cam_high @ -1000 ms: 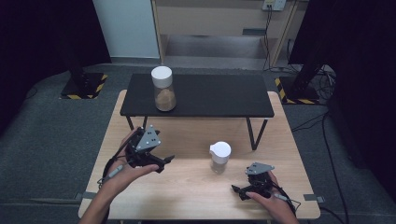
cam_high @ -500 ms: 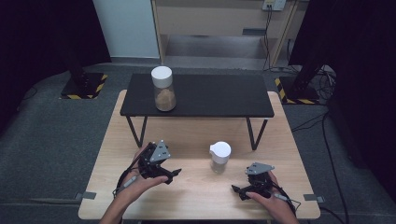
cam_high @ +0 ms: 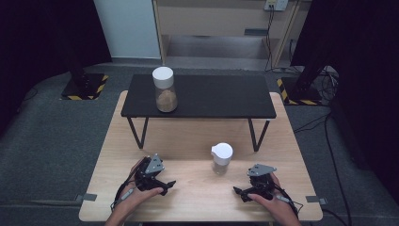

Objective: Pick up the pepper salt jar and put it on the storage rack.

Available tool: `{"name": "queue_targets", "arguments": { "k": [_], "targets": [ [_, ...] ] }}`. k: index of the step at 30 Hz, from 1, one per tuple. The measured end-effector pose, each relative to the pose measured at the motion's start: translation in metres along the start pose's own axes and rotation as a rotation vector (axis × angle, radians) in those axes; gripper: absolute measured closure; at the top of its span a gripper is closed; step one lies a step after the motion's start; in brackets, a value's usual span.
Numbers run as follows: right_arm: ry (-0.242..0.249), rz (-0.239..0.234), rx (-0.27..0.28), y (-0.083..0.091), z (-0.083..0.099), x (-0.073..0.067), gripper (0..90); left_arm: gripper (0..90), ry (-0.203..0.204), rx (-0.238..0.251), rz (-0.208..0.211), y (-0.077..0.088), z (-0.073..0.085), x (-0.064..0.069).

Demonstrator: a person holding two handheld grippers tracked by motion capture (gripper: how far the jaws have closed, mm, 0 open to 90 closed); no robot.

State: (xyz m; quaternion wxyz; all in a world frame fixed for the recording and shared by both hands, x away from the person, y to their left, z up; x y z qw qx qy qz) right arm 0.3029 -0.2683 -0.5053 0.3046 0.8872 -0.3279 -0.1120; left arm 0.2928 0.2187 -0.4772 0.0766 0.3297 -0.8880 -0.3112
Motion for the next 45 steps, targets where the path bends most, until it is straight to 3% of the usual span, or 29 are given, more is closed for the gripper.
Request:
{"name": "queue_targets", "arguments": {
  "k": [4, 8, 21, 29, 45],
  "targets": [
    [-0.001, 0.002, 0.000, 0.000, 0.000, 0.000, 2.6, 4.4, 0.033, 0.004, -0.020, 0.005, 0.010, 0.000],
    [-0.001, 0.001, 0.000, 0.000, 0.000, 0.000, 2.7, 4.4, 0.026, -0.037, -0.050, 0.006, 0.018, 0.002],
    [-0.005, 0.005, 0.001, 0.001, 0.000, -0.001, 2.9, 3.8, 0.073, -0.046, -0.066, 0.006, 0.031, -0.008],
    [-0.005, 0.005, 0.001, 0.001, 0.000, -0.001, 2.9, 2.6, 0.097, -0.033, -0.041, 0.005, 0.035, -0.015],
    [-0.006, 0.005, 0.001, 0.001, 0.000, -0.001, 2.9, 0.4, 0.096, -0.040, -0.030, 0.004, 0.034, -0.016]
  ]
}}
Point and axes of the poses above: each handheld gripper's, and its own axes: y roughly backward along the jaws, z roughly out of its underside, x roughly to its right, the point moved 7 cm from there along -y, roughly forward along the jaws, and after that the axes turned 5 degrees about x, right-handed, at the moved point
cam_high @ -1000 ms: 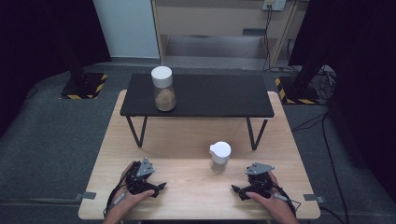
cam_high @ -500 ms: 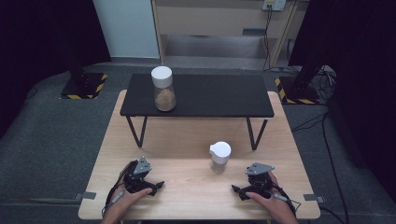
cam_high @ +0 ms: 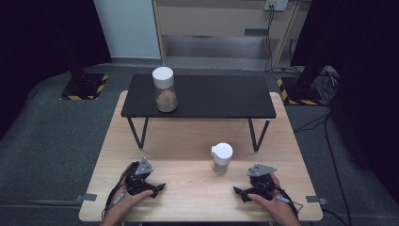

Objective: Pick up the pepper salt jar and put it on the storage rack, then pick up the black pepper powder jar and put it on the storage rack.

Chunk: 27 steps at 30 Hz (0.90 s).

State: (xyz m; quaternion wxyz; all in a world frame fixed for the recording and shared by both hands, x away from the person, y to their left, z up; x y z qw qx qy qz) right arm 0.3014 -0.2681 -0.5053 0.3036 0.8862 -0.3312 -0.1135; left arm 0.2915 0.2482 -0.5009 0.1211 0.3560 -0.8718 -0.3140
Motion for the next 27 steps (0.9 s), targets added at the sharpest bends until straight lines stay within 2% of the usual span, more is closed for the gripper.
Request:
{"name": "queue_targets", "arguments": {
  "k": [19, 25, 27],
  "targets": [
    [0.000, -0.001, -0.002, 0.0001, -0.0003, 0.0002, 3.0, 0.0, 0.004, -0.001, -0.006, -0.0005, -0.0004, 0.0011],
    [-0.004, -0.019, -0.001, 0.0002, -0.0003, 0.0030, 1.6, 0.0, 0.006, -0.003, -0.005, -0.0008, -0.0008, 0.0013],
    [0.019, -0.025, -0.006, 0.0002, -0.0004, 0.0035, 1.6, 0.0, 0.008, -0.004, -0.006, -0.0010, -0.0010, 0.0016]
  ]
}}
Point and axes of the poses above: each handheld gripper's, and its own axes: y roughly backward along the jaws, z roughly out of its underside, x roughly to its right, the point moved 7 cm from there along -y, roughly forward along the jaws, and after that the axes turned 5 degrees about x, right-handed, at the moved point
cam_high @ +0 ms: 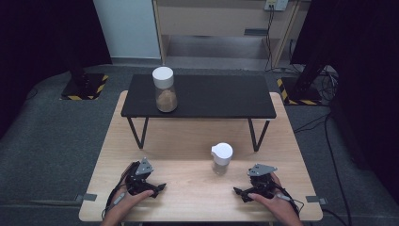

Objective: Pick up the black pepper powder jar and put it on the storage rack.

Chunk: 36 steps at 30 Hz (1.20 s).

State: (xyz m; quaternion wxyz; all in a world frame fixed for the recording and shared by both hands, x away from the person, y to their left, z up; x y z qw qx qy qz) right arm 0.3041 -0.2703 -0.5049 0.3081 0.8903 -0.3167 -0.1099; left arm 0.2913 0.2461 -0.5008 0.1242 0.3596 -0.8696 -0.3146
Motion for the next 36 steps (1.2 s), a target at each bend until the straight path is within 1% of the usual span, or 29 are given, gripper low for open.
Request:
{"name": "queue_targets", "arguments": {
  "k": [3, 5, 6, 12, 19, 27, 31, 36],
  "targets": [
    [-0.020, -0.004, 0.002, 0.000, 0.000, 0.001, 1.7, 0.0, 0.000, 0.000, 0.000, 0.000, 0.000, 0.000],
    [-0.041, -0.013, 0.002, 0.001, -0.003, 0.004, 5.2, 0.0, 0.000, 0.000, 0.000, 0.000, 0.000, 0.000],
    [-0.044, -0.016, 0.004, 0.001, -0.004, 0.004, 4.9, 0.0, 0.000, 0.000, 0.000, 0.000, 0.000, 0.000],
    [-0.015, -0.020, 0.034, 0.003, -0.012, 0.000, 4.7, 0.0, 0.000, 0.000, 0.000, 0.000, 0.000, 0.000],
    [0.009, -0.026, 0.043, 0.004, -0.020, -0.002, 5.8, 0.0, 0.000, 0.000, 0.000, 0.000, 0.000, 0.000],
    [0.031, -0.031, 0.064, 0.002, -0.038, -0.004, 6.0, 0.0, 0.000, 0.000, -0.001, 0.000, 0.000, 0.000],
    [0.051, -0.031, 0.069, -0.001, -0.047, -0.006, 6.3, 0.0, 0.000, 0.000, -0.001, 0.000, 0.000, 0.000],
    [0.056, -0.031, 0.079, -0.003, -0.057, -0.007, 6.3, 0.0, 0.000, 0.001, -0.001, 0.000, 0.000, 0.000]
  ]
}}
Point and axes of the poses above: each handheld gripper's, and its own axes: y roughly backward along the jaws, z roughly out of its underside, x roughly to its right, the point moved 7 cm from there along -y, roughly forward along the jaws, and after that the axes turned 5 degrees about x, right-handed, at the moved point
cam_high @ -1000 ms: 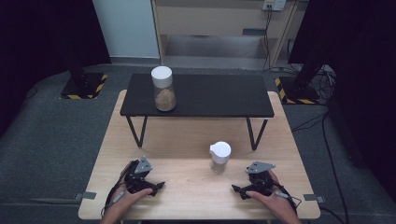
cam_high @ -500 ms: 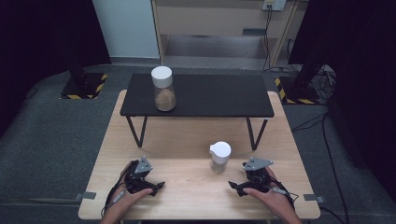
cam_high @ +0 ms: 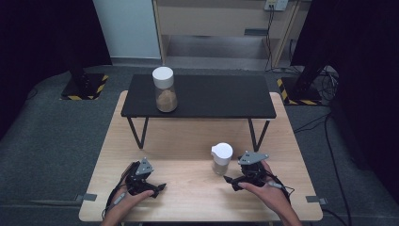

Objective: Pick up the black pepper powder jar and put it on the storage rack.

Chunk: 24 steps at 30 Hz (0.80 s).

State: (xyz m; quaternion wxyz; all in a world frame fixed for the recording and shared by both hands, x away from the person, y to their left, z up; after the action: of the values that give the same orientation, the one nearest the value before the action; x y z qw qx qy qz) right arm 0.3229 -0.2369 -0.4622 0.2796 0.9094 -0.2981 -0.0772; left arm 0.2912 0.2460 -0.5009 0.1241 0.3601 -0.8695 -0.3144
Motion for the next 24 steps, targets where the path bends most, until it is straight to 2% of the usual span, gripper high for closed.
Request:
{"name": "queue_targets", "arguments": {
  "k": [12, 16, 24],
  "targets": [
    [0.000, 0.003, 0.005, -0.010, -0.011, 0.003, 6.4, 0.0, 0.000, 0.000, 0.000, 0.000, 0.000, 0.000],
    [-0.018, -0.001, 0.016, -0.012, -0.013, 0.007, 6.6, 0.0, 0.000, 0.000, 0.000, 0.000, 0.000, 0.000],
    [-0.016, -0.016, 0.019, -0.021, -0.021, 0.008, 8.7, 0.0, 0.000, 0.000, 0.000, 0.000, 0.000, 0.000]
  ]
}}
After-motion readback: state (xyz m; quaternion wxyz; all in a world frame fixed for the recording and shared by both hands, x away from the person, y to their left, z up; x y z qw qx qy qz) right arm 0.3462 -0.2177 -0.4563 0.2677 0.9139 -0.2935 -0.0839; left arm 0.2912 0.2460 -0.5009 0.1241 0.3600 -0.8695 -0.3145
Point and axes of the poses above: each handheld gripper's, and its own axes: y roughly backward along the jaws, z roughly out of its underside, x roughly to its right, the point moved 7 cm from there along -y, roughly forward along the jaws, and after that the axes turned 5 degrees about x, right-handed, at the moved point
